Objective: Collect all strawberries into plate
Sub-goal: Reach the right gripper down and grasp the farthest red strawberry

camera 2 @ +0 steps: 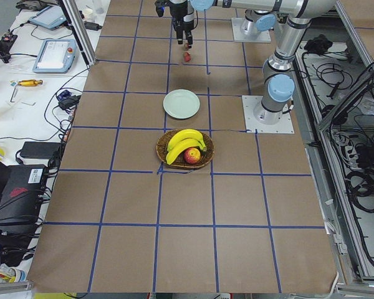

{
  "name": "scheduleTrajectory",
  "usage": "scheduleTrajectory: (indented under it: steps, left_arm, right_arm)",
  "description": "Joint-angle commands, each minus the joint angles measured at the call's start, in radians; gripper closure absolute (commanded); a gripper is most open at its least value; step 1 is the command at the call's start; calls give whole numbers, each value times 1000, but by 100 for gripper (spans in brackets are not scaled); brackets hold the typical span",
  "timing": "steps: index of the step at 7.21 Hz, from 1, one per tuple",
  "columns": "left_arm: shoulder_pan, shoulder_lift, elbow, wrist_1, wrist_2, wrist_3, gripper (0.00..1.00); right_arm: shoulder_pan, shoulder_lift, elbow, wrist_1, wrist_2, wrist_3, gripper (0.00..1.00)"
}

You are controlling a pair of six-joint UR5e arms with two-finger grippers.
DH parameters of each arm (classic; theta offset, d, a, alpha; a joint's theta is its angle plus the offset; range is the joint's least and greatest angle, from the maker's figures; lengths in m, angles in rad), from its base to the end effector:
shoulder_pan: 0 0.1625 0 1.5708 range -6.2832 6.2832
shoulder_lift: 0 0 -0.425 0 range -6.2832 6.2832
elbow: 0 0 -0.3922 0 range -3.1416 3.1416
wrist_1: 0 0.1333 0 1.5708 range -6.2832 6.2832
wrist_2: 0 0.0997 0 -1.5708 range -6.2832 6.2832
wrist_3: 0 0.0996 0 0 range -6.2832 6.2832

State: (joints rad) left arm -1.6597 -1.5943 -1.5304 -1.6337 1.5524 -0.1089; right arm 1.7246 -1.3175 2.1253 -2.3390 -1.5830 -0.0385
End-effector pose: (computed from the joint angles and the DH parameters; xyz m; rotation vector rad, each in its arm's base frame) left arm -0.1787 -0.4832 0.4899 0.0319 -3.1268 -0.0744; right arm 0.2030 -0.4474 0.1870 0.3005 -3.1121 -0.0607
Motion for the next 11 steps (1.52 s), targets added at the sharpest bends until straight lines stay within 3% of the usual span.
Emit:
scheduleTrajectory:
  steps: [1, 5, 6, 7, 9, 10, 11]
  left_arm:
    - [0, -3, -1, 2, 0, 0, 0]
    - [0, -3, -1, 2, 0, 0, 0]
    - [0, 0, -1, 3, 0, 0, 0]
    - [0, 1, -1, 3, 2, 0, 0]
    - [0, 1, 1, 3, 0, 0, 0]
    - [0, 1, 0, 3, 0, 0, 0]
    - [0, 1, -1, 3, 0, 0, 0]
  right_arm:
    - [1, 9, -10, -3, -15, 0, 37]
    - [0, 26, -8, -3, -2, 2, 37]
    - [1, 27, -10, -5, -2, 2, 56]
    - [1, 27, -5, -5, 0, 11, 95]
    - [1, 15, -34, -17, 0, 17, 100]
    - [9, 15, -83, -17, 36, 60, 100]
    - [29, 17, -140, -10, 140, 186, 100]
